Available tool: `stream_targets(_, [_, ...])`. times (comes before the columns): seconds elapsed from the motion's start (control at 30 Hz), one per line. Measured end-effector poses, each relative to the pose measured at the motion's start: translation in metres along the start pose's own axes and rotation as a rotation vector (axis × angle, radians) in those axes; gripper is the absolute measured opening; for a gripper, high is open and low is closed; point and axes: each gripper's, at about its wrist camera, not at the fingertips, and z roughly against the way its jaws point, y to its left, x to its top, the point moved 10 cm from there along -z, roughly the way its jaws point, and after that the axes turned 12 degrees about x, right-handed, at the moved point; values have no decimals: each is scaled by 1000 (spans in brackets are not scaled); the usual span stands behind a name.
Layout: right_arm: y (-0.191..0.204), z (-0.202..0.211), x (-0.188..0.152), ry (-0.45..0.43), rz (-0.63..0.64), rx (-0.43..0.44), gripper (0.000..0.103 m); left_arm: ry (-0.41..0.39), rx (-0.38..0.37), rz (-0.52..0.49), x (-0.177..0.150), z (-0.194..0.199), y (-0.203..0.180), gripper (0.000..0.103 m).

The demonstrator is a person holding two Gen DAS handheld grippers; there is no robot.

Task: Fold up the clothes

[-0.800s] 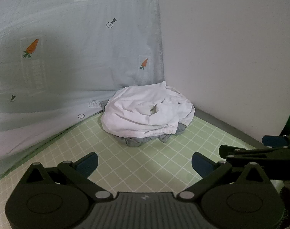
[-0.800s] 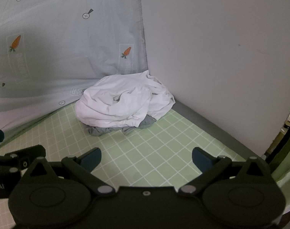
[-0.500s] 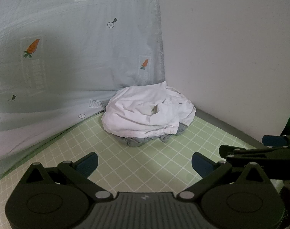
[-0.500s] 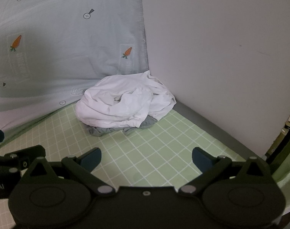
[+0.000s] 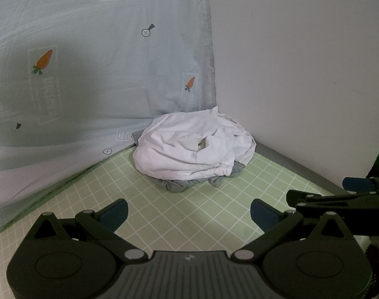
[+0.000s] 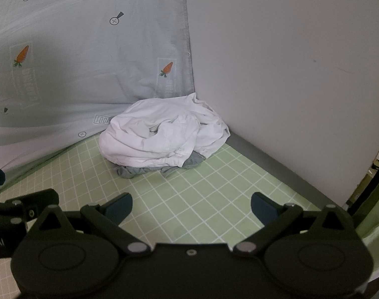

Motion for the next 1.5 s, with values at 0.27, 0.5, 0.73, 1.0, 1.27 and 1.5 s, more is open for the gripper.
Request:
stream_targets(0.27, [0, 0, -1, 1, 1, 0, 102, -2, 5, 7, 2, 0, 0, 103])
stream_targets(0.5, [1, 1, -2, 2, 2, 0, 102, 3, 0, 10, 0, -1, 2, 103])
stream_targets(0.73, [1, 2, -2, 1, 2, -1, 102, 3, -2, 12, 0, 0, 3, 103])
stream_targets(1.0, [0, 2, -2, 6, 3, -1, 102, 6, -1, 14, -1, 1, 3, 103])
stream_targets(1.27, [0, -1, -5, 18, -1, 2, 102, 17, 9, 23, -3, -1, -2, 103])
stream_targets(1.5, [-4, -18, -5, 37, -28, 16, 103, 72, 32, 54, -4, -20, 11, 103])
